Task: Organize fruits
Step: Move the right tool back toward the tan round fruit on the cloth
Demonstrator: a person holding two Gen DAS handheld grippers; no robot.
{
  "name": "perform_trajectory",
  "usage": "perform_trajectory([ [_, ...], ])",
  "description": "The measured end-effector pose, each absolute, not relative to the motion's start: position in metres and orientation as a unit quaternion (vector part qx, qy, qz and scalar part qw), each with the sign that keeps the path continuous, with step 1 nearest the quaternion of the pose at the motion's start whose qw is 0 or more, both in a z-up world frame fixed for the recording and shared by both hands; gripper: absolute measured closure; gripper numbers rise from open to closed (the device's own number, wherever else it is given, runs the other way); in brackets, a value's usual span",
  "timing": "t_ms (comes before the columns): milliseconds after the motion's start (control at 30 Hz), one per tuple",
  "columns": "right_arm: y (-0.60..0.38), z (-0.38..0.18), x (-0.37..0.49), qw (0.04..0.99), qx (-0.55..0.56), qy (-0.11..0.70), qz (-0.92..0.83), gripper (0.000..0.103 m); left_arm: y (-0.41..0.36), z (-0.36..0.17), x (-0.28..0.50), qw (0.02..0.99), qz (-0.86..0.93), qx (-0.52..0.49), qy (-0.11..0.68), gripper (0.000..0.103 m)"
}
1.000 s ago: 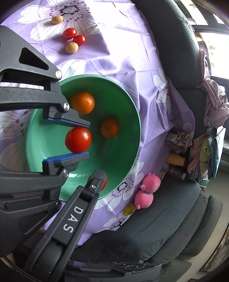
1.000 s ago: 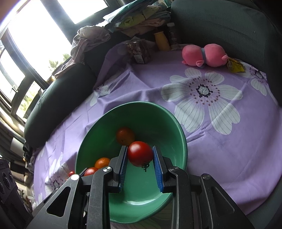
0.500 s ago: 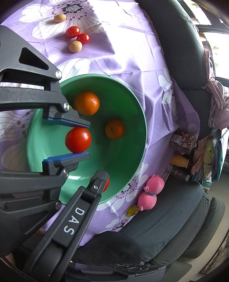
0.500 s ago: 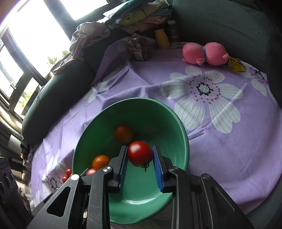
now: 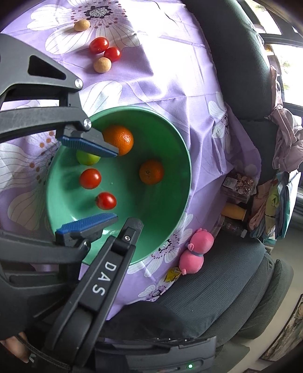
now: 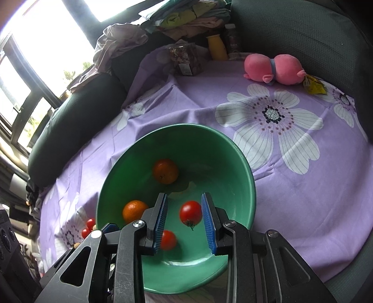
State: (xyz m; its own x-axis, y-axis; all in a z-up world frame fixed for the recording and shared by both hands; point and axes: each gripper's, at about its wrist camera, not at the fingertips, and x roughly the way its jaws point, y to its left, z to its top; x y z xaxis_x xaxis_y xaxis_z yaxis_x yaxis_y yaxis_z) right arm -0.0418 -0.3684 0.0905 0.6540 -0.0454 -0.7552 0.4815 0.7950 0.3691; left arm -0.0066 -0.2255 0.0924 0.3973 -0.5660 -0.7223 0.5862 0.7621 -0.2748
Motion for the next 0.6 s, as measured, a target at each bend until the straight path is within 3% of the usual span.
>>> perform_trajectory([
  [100, -0.363, 0.095, -0.042, 0.869, 0.272, 0.382, -0.159, 0.059, -0.207, 0.102, -0.008, 0.843, -0.336, 0.001, 0.419, 0.049],
  [400, -0.338, 0.107, -0.038, 0.883, 0.238, 0.375, -0.151, 0.059, -0.106, 0.122, 0.010, 0.879, -0.237, -0.030, 0.412, 0.043],
  [600, -0.303, 0.117, -0.029, 0.899, 0.224, 0.370, -0.070, 0.059, -0.027, 0.097, 0.027, 0.889, -0.151, -0.082, 0.423, 0.042],
])
